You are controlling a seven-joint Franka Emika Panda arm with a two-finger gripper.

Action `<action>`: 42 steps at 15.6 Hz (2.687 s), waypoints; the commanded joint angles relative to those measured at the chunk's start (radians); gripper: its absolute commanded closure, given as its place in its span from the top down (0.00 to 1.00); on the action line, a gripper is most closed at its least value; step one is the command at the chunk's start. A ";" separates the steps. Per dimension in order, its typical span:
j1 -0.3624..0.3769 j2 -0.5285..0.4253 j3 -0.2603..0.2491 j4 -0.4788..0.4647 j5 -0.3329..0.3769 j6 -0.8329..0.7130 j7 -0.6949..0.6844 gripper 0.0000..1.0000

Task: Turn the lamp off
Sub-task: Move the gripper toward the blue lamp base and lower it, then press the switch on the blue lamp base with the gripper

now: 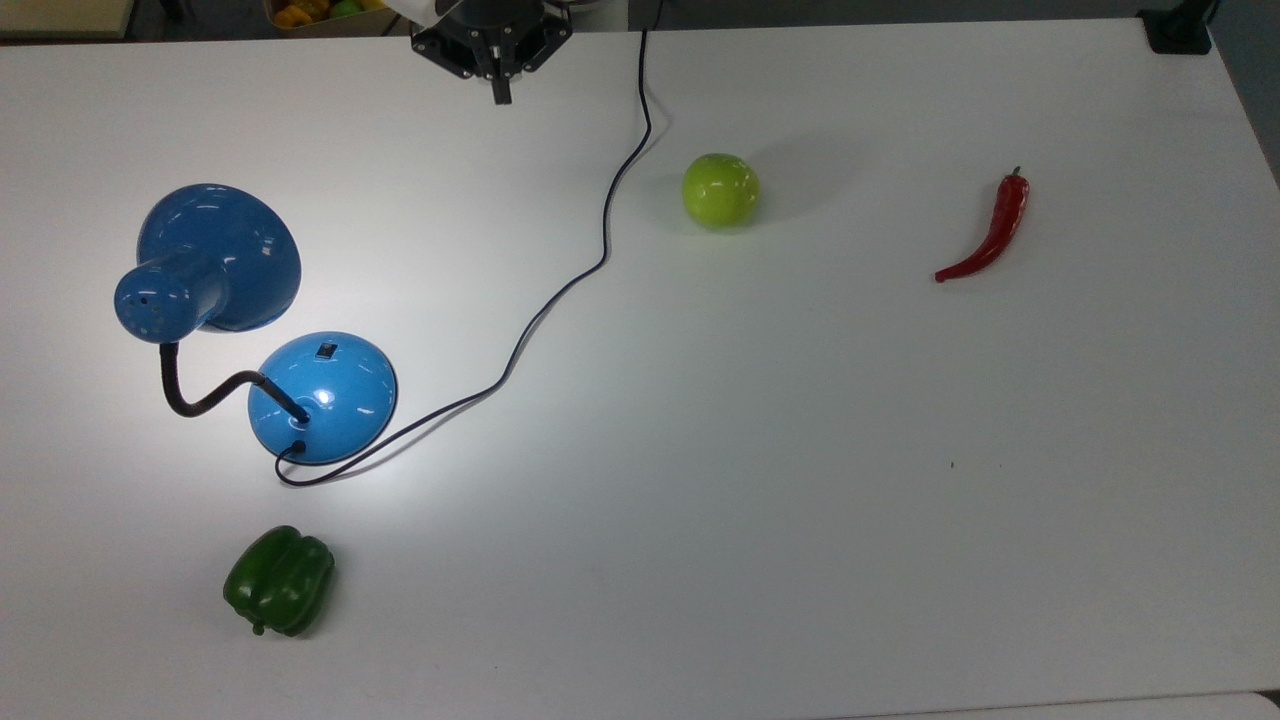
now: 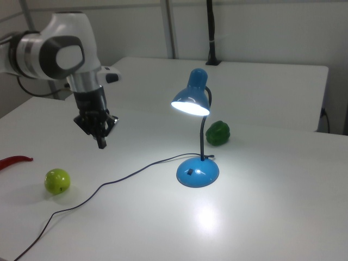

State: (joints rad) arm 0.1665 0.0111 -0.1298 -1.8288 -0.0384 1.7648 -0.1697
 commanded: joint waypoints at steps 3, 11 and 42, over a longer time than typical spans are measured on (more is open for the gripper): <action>0.001 0.007 -0.062 -0.156 -0.066 0.210 -0.034 0.00; -0.002 0.069 -0.149 -0.284 -0.049 0.574 -0.028 0.00; -0.088 0.403 -0.155 -0.147 0.209 1.127 -0.030 0.00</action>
State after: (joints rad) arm 0.0700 0.3977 -0.2770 -1.9896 0.1487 2.8757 -0.1913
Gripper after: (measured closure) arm 0.991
